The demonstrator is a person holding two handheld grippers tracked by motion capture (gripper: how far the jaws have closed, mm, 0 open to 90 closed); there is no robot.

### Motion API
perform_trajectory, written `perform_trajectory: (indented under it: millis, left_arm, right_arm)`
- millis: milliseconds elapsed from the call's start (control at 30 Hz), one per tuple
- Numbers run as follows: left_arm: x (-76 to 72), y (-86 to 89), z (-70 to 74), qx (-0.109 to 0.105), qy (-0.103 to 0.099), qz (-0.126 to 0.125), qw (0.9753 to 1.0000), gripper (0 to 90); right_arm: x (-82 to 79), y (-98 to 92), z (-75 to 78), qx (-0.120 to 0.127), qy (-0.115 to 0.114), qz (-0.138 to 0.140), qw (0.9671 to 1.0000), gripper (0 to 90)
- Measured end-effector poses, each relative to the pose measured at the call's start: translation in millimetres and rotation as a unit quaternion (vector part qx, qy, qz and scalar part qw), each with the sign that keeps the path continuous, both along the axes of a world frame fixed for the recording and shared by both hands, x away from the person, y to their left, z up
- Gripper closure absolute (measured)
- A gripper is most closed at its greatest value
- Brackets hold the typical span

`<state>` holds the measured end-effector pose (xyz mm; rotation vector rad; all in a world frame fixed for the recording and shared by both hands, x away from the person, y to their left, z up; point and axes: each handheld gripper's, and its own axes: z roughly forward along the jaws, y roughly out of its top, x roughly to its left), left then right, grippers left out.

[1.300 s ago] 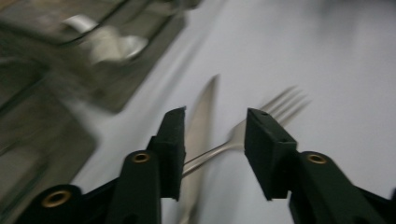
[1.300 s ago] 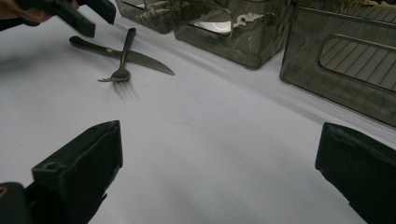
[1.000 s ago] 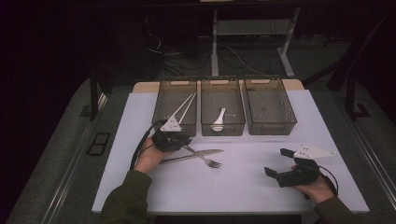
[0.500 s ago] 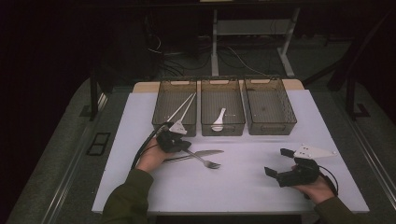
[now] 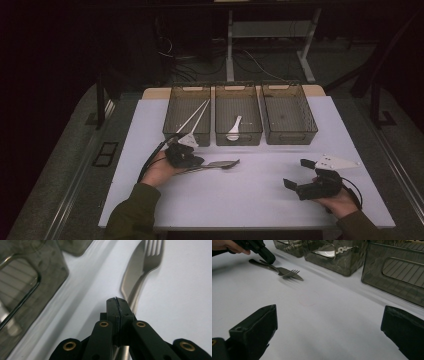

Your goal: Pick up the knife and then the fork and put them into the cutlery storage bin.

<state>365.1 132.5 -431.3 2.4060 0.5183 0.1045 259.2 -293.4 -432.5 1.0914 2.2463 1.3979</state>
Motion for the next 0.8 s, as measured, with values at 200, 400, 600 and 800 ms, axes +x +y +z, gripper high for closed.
perform_trajectory:
  millis: [200,400,600,800]
  left_arm:
    - [-1.7,-5.8,0.4,-0.007,-0.001,-0.004,1.0,88.8]
    - [3.3,-6.7,-4.1,-0.001,-0.004,0.006,1.0,88.8]
    - [6.0,-6.7,-7.8,0.009,-0.006,0.011,0.9999,88.9]
    - [-0.7,-10.6,-5.0,0.003,0.006,-0.011,0.9999,89.0]
  right_arm:
    - [0.0,0.5,-0.3,-0.002,0.0,0.0,1.0,0.6]
    - [0.4,0.9,-0.6,-0.002,0.0,0.001,1.0,0.6]
    - [0.4,0.6,-0.5,-0.001,0.0,0.001,1.0,0.6]
    - [0.1,0.0,-0.1,0.0,0.0,0.0,1.0,0.6]
